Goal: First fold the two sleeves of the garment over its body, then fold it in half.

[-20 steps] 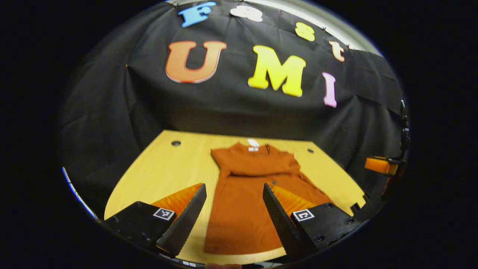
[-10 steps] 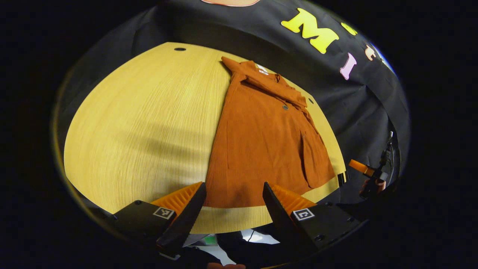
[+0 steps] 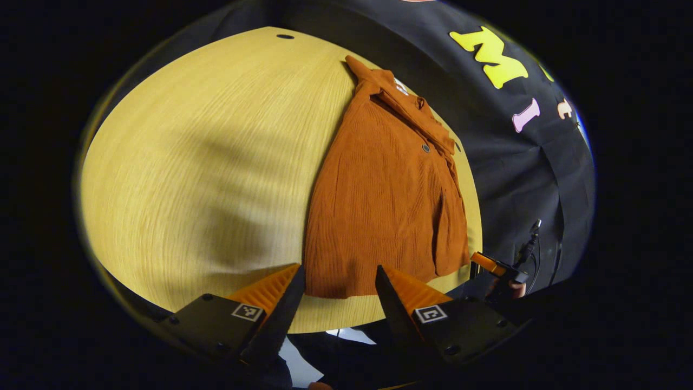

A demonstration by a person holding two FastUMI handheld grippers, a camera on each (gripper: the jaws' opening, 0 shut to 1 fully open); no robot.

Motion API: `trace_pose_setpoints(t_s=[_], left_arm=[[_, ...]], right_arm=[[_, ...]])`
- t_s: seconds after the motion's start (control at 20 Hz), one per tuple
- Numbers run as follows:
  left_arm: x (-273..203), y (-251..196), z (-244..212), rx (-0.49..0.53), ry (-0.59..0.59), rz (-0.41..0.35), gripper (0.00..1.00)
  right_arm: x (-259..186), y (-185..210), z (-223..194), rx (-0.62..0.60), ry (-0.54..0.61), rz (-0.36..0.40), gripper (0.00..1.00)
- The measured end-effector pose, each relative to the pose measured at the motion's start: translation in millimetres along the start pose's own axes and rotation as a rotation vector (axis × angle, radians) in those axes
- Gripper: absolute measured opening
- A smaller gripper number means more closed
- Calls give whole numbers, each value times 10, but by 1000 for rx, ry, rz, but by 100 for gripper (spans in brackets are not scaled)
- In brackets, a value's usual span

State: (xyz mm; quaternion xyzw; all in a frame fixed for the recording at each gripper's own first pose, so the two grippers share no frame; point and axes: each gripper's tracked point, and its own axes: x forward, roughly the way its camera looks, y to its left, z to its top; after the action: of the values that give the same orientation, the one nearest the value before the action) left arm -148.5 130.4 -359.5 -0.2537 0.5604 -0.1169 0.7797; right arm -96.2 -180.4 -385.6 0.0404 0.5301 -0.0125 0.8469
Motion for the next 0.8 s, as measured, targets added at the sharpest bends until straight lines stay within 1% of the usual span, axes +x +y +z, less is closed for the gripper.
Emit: trace_pose_setpoints(t_s=[0.05, 0.1, 0.15, 0.2, 0.25, 0.3, 0.35, 0.4, 0.45, 0.5, 0.65, 0.7, 0.75, 0.8], left_arm=[[45, -2, -17, -6, 22, 10, 83], [89, -31, -43, -10, 41, 12, 70], [93, -41, -77, -2, 56, 25, 64], [107, -43, -87, 9, 64, 38, 51], [122, -57, -115, 16, 69, 44, 43], [125, -63, -127, 18, 73, 57, 30], [129, -72, -130, 16, 71, 71, 25], [123, -86, -134, 17, 69, 80, 18], [143, -96, -156, 22, 68, 86, 16], [148, -97, -167, 27, 70, 90, 13], [111, -46, -175, 27, 62, 106, 8], [106, -43, -169, 22, 56, 106, 6], [89, -43, -179, 13, 48, 110, 5], [62, -38, -180, 3, 39, 111, 4]], right_arm=[[62, 14, -12, -11, 20, -1, 93], [104, 34, -42, -12, 40, -5, 90], [108, 37, -41, -31, 68, -25, 93], [132, 90, -50, -43, 69, -20, 94], [128, 122, -56, -62, 74, -31, 94], [156, 125, -74, -100, 88, -48, 93], [153, 197, -51, -109, 82, -37, 83], [158, 214, -58, -110, 89, -40, 77], [160, 211, -46, -101, 90, -44, 57], [158, 236, -37, -84, 92, -29, 57], [181, 252, -27, -20, 93, 2, 15], [169, 257, -23, 6, 91, 16, 15], [191, 276, -32, 40, 92, 25, 1], [128, 283, -41, 65, 96, 40, 1]])
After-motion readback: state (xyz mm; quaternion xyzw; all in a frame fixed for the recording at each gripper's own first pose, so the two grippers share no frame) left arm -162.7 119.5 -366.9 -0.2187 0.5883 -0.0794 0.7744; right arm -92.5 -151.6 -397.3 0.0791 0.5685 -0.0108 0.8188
